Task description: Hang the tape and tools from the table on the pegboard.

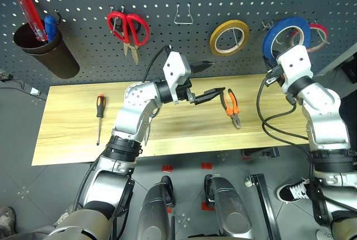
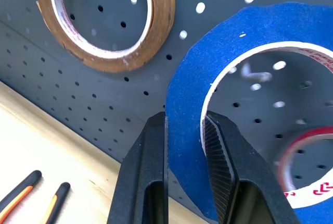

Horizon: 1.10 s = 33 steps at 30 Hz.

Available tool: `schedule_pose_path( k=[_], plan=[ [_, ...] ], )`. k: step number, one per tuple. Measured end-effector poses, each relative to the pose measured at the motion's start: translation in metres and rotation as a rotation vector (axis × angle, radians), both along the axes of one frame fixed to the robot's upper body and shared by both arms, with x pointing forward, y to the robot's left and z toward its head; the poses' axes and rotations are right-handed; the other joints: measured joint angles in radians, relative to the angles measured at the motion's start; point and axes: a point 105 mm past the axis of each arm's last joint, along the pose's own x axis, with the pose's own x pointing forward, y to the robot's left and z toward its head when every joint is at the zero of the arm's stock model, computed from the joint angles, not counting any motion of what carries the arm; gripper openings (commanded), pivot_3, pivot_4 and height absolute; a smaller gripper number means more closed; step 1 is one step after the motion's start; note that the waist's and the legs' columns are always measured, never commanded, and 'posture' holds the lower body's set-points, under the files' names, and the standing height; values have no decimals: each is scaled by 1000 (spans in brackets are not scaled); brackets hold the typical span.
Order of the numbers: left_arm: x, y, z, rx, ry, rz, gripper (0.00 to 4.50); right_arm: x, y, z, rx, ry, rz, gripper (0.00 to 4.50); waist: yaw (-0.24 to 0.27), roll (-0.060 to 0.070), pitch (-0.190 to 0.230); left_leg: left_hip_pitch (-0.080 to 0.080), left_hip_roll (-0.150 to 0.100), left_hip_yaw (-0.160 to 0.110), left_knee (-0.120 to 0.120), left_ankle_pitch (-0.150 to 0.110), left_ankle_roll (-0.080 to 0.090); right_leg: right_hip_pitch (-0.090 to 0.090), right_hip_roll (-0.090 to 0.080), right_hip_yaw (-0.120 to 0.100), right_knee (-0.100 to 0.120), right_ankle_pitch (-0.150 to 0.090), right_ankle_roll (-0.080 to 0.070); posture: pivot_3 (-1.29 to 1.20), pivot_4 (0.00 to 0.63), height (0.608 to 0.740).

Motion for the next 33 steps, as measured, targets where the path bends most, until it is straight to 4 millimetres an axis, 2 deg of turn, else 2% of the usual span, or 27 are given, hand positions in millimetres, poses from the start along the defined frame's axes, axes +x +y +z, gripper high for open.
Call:
schedule_pose_path(
  k=[3,5,9,11,15,19,23,33],
  plan=[
    [1,4,-3,14,1,14,4175,-1,5,0,24,-7,25,1900,1,0,0,0,0,0,0,0,0,0,0,0,1,0,0,-271,333,740],
    [3,12,-9,42,2,37,4175,-8,8,-10,31,6,34,2578,3,0,0,0,1,-1,0,0,0,0,0,0,1,0,0,-275,335,740],
    [10,40,-33,137,33,110,4175,-27,19,-53,81,140,31,4028,2,0,0,0,1,-1,1,0,0,0,0,1,2,0,0,-280,338,740],
    [12,54,-45,190,50,138,4175,-37,29,-72,111,224,29,4466,1,0,0,0,1,-1,2,0,0,0,0,3,2,0,0,-287,342,740],
    [14,79,-62,292,75,170,4175,-46,42,-91,231,375,-17,4466,1,0,0,0,2,-2,4,0,0,0,0,3,3,1,-2,-288,344,740],
    [17,96,-71,347,109,192,4175,-42,57,-126,333,606,-116,4466,2,0,-1,0,2,-2,5,0,0,0,0,3,3,2,-3,-284,342,740],
    [18,98,-74,370,112,187,4175,-23,57,-137,328,735,-235,4466,1,0,-1,0,2,-1,6,0,0,0,0,3,3,2,-3,-278,338,740],
    [18,98,-70,378,99,186,4175,14,63,-156,336,795,-302,4466,1,0,-1,-1,2,1,2,0,0,-2,0,2,2,2,-3,-250,332,740]
  ],
)
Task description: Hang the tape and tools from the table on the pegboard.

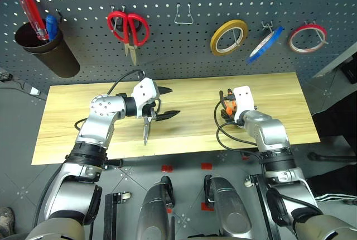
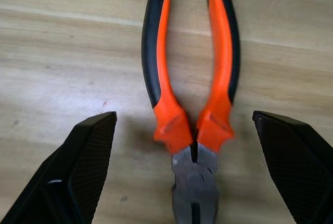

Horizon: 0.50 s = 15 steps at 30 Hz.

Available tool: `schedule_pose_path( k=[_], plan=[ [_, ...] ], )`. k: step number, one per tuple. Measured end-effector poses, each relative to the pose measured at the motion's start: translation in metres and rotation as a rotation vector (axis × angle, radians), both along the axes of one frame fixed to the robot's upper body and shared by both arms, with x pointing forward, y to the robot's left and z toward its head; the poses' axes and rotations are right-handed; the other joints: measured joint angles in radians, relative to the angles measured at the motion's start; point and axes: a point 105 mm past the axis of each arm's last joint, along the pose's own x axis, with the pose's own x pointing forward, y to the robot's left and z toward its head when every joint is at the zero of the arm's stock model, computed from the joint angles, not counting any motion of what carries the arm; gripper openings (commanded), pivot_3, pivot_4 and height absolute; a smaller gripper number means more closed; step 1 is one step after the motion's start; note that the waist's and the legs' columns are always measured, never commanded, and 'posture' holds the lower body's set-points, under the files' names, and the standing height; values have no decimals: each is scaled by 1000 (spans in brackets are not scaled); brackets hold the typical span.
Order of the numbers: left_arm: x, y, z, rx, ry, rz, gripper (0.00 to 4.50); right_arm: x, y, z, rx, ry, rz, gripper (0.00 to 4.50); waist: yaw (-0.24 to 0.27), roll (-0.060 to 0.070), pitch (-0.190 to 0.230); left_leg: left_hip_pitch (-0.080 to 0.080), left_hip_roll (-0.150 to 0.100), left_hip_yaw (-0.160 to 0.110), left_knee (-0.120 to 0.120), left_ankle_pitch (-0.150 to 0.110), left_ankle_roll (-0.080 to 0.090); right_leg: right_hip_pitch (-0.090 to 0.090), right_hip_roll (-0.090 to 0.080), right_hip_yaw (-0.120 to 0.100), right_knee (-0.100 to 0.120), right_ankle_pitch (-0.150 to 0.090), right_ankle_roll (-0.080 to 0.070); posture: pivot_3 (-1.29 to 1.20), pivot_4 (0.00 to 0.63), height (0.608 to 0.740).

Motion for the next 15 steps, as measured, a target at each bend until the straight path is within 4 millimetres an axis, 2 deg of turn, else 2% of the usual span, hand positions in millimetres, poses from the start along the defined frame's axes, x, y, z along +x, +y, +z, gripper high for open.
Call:
schedule_pose_path(
  k=[6,9,10,13,15],
  plan=[
    [-1,1,-3,2,7,5,4175,13,-2,-6,-10,24,-6,4466,-1,0,0,0,0,1,0,0,0,0,0,0,0,0,0,-245,326,740],
    [-2,2,-5,3,12,7,4175,18,-2,-5,-6,27,-7,3872,0,-1,-1,0,0,1,0,0,0,0,0,0,0,0,0,-248,323,740],
    [-2,2,-5,3,12,8,4175,19,-2,-5,-1,28,-6,3459,0,-1,-1,0,0,1,0,0,0,0,0,0,0,0,0,-248,323,740],
    [-3,3,-6,-1,8,17,4175,19,-1,-5,8,29,-2,2582,0,-1,-2,0,0,1,0,0,0,0,0,0,0,0,0,-251,322,740],
    [-5,8,-8,-24,1,46,4175,14,2,-4,9,10,14,2528,0,-1,-2,0,0,1,-1,0,0,-1,0,2,0,0,0,-251,322,740]
  ],
)
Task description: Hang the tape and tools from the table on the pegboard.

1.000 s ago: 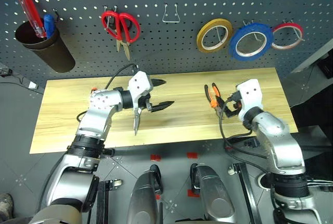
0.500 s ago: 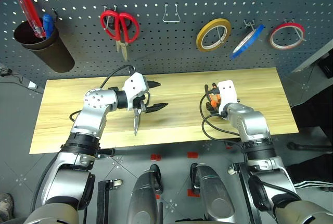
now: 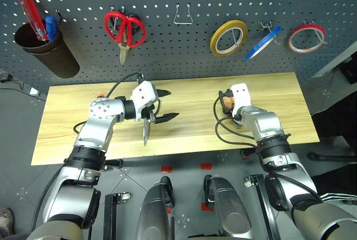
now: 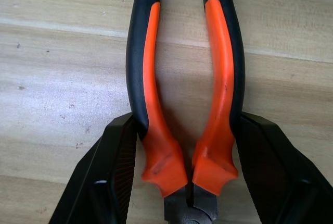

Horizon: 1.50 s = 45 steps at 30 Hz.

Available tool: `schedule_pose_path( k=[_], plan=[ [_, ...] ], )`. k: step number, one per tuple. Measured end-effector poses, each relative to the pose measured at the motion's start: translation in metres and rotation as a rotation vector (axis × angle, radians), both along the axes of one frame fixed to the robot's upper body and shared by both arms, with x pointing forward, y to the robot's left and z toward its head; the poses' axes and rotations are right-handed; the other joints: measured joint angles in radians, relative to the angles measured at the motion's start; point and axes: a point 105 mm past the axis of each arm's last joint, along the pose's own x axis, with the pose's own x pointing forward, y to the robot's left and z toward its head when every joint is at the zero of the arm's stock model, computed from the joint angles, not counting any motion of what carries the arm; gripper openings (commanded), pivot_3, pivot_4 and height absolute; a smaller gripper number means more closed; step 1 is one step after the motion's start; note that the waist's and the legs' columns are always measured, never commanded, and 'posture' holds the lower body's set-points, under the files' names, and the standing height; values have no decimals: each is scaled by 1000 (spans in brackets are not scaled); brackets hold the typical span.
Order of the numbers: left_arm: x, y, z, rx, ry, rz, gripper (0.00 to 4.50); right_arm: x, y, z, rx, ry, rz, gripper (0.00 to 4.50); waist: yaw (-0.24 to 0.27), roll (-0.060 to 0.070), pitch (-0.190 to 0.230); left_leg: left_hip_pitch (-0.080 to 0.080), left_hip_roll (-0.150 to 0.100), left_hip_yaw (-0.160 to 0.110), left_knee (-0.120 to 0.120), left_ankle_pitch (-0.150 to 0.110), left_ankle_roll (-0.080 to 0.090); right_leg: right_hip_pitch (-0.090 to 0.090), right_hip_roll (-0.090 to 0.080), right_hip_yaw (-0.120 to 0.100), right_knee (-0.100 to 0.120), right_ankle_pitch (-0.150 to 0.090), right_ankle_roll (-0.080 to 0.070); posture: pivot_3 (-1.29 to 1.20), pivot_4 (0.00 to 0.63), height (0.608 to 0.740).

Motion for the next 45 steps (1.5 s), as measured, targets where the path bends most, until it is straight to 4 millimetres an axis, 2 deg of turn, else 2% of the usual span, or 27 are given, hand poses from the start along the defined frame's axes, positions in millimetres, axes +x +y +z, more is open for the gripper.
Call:
schedule_pose_path(
  k=[3,6,8,10,13,16,18,19,23,29,32,39,45],
  plan=[
    [-4,14,-1,-61,-7,69,4175,-13,12,7,3,-64,51,2527,-2,0,0,-2,1,0,-1,0,0,-4,0,1,0,0,0,-241,323,740],
    [-17,30,-4,-125,-17,144,4175,-36,33,30,32,-199,99,2527,-4,1,0,-8,1,0,-1,0,0,-9,0,1,1,0,0,-230,323,740],
    [-23,37,-3,-167,-29,194,4175,-49,49,54,43,-317,135,2527,-4,0,0,-10,1,-1,1,0,0,-10,0,1,1,0,0,-218,324,740],
    [-24,40,8,-226,-62,241,4175,-59,67,87,94,-458,163,2527,1,0,0,-12,1,-3,5,0,0,-9,0,-1,2,0,0,-207,326,740],
    [-29,39,29,-319,-114,301,4175,-70,96,152,122,-737,250,2527,4,0,-1,-14,0,-5,11,0,0,-9,1,-1,3,3,1,-191,327,740],
    [-31,33,39,-340,-105,328,4175,-83,116,229,135,-1053,315,2527,7,-1,-1,-14,0,-7,13,0,1,-9,2,-2,5,5,1,-172,329,740],
    [-29,30,44,-350,-103,344,4175,-88,123,258,149,-1184,337,2527,14,-3,-3,-14,1,-8,13,0,0,-8,2,-3,7,5,1,-159,329,740],
    [-26,27,49,-363,-106,350,4175,-86,126,267,148,-1220,344,2527,22,-3,-4,-14,1,-8,13,1,1,-8,2,-4,8,5,1,-159,329,740],
    [-17,13,71,-386,-146,359,4175,-59,137,279,117,-1262,356,2527,33,-4,-4,-14,0,-7,14,1,2,-9,1,-3,8,5,0,-127,334,740],
    [-4,-3,92,-414,-192,365,4175,-39,149,291,83,-1342,369,2527,36,-4,-4,-16,1,-6,12,1,2,-9,1,-4,3,5,0,-104,344,740],
    [2,-5,94,-420,-193,379,4175,-33,151,291,72,-1365,370,2527,35,-4,-4,-16,1,-5,11,1,2,-9,2,-4,1,5,0,-92,355,740],
    [11,-9,86,-418,-172,387,4175,-15,143,272,5,-1367,344,2527,46,-3,-3,-16,1,-5,11,1,2,-9,1,-3,1,5,0,-77,371,740],
    [13,-9,86,-417,-190,386,4175,-17,134,264,0,-1408,314,2527,60,-3,-3,-16,1,-5,12,1,2,-9,2,-3,1,5,0,-82,379,740]
  ],
)
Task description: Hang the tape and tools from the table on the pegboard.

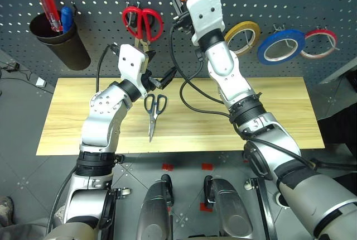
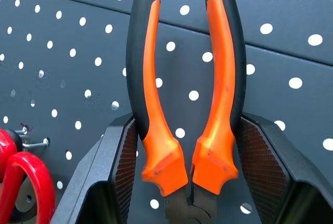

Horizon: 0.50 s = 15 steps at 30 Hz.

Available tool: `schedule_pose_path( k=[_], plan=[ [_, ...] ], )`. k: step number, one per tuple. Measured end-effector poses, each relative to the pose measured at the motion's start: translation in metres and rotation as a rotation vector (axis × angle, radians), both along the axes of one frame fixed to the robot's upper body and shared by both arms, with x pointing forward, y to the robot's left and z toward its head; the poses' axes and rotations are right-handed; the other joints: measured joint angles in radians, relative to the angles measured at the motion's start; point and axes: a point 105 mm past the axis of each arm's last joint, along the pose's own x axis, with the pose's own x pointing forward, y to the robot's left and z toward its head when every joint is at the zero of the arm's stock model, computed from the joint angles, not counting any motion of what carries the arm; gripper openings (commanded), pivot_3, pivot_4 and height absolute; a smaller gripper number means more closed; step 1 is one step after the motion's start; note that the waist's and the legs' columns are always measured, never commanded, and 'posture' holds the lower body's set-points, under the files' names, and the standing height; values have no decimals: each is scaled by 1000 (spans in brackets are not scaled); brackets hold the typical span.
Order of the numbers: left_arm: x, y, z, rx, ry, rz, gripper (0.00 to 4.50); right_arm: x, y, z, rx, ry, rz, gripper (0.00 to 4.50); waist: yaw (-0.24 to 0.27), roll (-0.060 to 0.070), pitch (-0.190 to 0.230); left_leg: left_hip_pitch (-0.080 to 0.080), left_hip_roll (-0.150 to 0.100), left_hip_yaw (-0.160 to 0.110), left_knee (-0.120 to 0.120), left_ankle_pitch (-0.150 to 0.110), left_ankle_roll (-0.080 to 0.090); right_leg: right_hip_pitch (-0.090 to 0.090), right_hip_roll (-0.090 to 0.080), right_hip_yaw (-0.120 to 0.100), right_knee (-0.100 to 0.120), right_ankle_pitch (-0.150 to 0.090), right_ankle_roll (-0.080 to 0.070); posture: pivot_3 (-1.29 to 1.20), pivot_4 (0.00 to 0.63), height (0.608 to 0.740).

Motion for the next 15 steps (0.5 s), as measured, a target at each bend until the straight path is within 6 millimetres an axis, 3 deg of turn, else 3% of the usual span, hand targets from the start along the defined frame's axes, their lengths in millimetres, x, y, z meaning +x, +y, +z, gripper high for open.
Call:
schedule_pose_path(
  k=[12,15],
  plan=[
    [6,3,-4,-3,-6,29,4175,5,-10,1,51,11,-42,2526,20,0,0,1,0,-1,2,0,0,1,0,0,2,0,0,-81,377,740],
    [10,7,11,-49,-52,68,4175,11,-9,0,43,36,-54,2526,21,0,0,0,0,-1,1,0,0,0,0,-1,1,0,0,-78,377,740]
  ],
)
